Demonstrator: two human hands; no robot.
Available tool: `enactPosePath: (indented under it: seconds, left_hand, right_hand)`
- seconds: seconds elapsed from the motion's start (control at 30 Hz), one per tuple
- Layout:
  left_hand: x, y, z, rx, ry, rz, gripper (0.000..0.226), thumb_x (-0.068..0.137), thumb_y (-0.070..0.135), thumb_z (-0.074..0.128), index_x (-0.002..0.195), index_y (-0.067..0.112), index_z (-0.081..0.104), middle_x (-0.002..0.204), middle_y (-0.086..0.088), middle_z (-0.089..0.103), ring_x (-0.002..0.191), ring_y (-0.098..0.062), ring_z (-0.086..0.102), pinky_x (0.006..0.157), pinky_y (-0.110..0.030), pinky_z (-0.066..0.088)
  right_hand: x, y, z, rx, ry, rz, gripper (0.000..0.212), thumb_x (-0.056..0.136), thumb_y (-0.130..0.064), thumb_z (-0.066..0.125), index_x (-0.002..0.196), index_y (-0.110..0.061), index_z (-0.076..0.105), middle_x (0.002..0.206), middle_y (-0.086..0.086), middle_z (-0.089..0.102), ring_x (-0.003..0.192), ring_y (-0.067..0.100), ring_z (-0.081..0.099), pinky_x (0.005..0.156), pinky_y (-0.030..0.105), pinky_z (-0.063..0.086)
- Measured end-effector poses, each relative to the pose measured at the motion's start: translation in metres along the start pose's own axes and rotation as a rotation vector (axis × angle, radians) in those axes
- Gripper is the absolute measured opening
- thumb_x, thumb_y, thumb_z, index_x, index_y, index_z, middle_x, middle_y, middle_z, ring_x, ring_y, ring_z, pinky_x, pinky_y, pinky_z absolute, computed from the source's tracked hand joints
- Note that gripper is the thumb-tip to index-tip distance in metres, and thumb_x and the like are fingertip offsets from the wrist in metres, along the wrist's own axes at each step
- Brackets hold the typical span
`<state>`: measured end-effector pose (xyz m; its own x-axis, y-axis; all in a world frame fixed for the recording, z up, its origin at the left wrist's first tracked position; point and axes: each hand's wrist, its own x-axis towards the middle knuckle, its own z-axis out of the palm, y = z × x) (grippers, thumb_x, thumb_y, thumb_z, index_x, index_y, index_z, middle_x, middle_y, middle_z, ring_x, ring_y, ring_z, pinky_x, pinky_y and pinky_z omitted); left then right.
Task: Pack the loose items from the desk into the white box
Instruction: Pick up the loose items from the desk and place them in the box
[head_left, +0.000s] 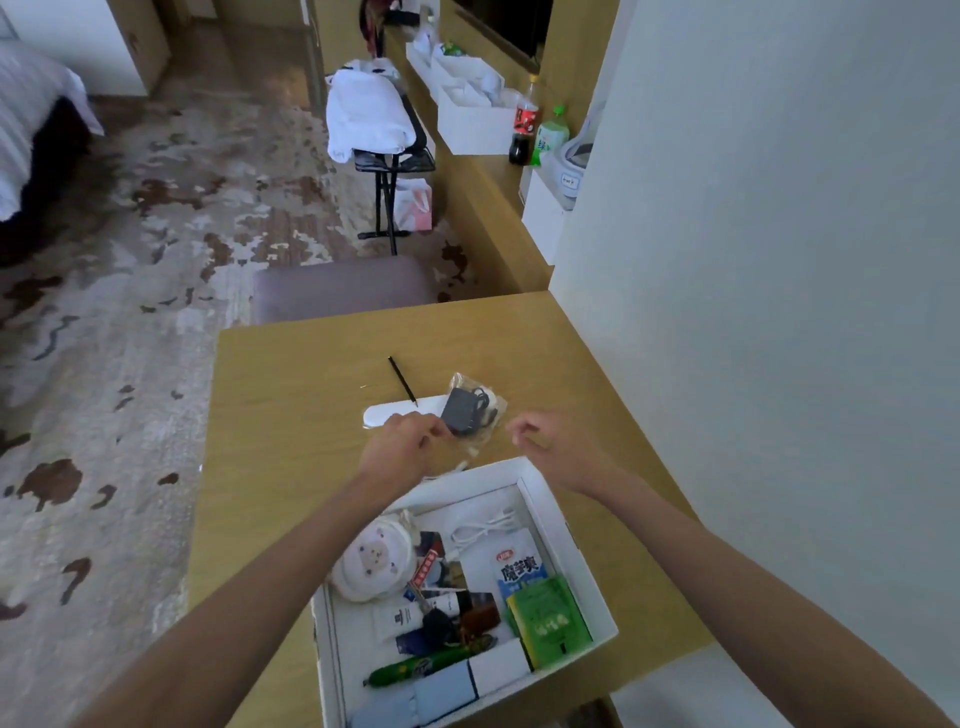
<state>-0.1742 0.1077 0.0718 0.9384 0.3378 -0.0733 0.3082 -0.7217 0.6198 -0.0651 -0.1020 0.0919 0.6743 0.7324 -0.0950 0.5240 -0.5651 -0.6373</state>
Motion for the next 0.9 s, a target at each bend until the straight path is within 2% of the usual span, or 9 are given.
enactPosePath:
  seconds: [0.1,0.17,0.27,0.33,0.5,0.63,0.77,0.83,0.9]
  left_hand:
    - [0.018,-0.02,-0.003,0.059,-0.123,-0.079,0.037,0.088,0.002,0.041,0.109,0.02,0.065,0.121,-0.001,0.063,0.106,-0.019,0.06,0.09,-0.037,0.051]
    - [0.026,-0.034,-0.001,0.107,-0.241,-0.086,0.033,0.088,0.003,0.048,0.114,0.016,0.063,0.125,-0.004,0.061,0.111,-0.021,0.058,0.093,-0.033,0.047]
    - [0.038,-0.05,0.007,0.136,-0.408,-0.136,0.033,0.088,0.011,0.059,0.121,0.013,0.059,0.128,-0.008,0.058,0.11,-0.023,0.056,0.089,-0.029,0.043]
    - [0.043,-0.063,0.014,0.137,-0.45,-0.217,0.036,0.087,0.016,0.062,0.123,0.013,0.057,0.129,-0.008,0.057,0.11,-0.022,0.055,0.085,-0.026,0.039]
    - [0.038,-0.09,0.029,0.135,-0.494,-0.387,0.036,0.085,0.017,0.066,0.12,0.013,0.056,0.125,-0.006,0.06,0.108,-0.019,0.055,0.085,-0.025,0.039]
    - [0.032,-0.096,0.035,0.085,-0.505,-0.482,0.038,0.081,0.014,0.069,0.118,0.016,0.059,0.12,-0.002,0.063,0.109,-0.018,0.056,0.085,-0.024,0.04]
    - [0.033,-0.094,0.037,0.179,-0.473,-0.437,0.042,0.08,0.016,0.071,0.12,0.015,0.057,0.123,-0.004,0.061,0.112,-0.02,0.054,0.091,-0.03,0.042]
    - [0.035,-0.091,0.035,0.211,-0.436,-0.387,0.04,0.081,0.017,0.069,0.119,0.016,0.057,0.122,-0.005,0.061,0.112,-0.02,0.054,0.091,-0.031,0.043]
    - [0.039,-0.084,0.032,0.19,-0.398,-0.358,0.037,0.082,0.016,0.067,0.118,0.015,0.058,0.122,-0.006,0.061,0.111,-0.02,0.055,0.09,-0.031,0.045]
  right_hand:
    - [0.045,0.009,0.003,0.052,-0.118,0.008,0.013,0.094,-0.019,0.057,0.102,-0.025,0.064,0.107,-0.005,0.069,0.098,0.008,0.063,0.085,0.028,0.051]
    - [0.075,0.017,0.013,0.042,-0.312,0.018,0.025,0.09,-0.019,0.065,0.115,-0.023,0.064,0.105,-0.009,0.068,0.095,0.004,0.062,0.086,0.027,0.05]
    - [0.111,0.028,0.044,-0.132,-0.617,-0.02,0.04,0.087,-0.02,0.068,0.125,-0.023,0.059,0.111,-0.009,0.063,0.097,0.008,0.059,0.09,0.031,0.051]
    - [0.128,0.033,0.068,-0.223,-0.716,-0.081,0.043,0.086,-0.027,0.069,0.127,-0.021,0.057,0.118,-0.005,0.063,0.095,0.009,0.057,0.084,0.028,0.05]
    - [0.151,0.028,0.113,-0.444,-0.862,-0.236,0.04,0.079,-0.047,0.07,0.109,-0.021,0.061,0.092,-0.005,0.061,0.068,0.007,0.053,0.056,0.023,0.042]
    - [0.157,0.024,0.125,-0.463,-0.969,-0.251,0.045,0.08,-0.043,0.071,0.117,-0.019,0.061,0.104,-0.001,0.064,0.085,0.017,0.059,0.077,0.033,0.054]
    - [0.159,0.034,0.117,-0.302,-1.023,-0.14,0.05,0.078,-0.04,0.074,0.119,-0.017,0.06,0.112,0.0,0.065,0.096,0.019,0.06,0.082,0.033,0.052]
    - [0.16,0.039,0.108,-0.167,-1.009,-0.111,0.034,0.077,-0.037,0.076,0.105,-0.021,0.066,0.101,-0.004,0.068,0.09,0.016,0.063,0.077,0.029,0.052]
    - [0.161,0.043,0.095,-0.085,-0.956,-0.093,0.016,0.076,-0.038,0.076,0.082,-0.027,0.066,0.079,-0.009,0.065,0.07,0.008,0.06,0.062,0.022,0.045]
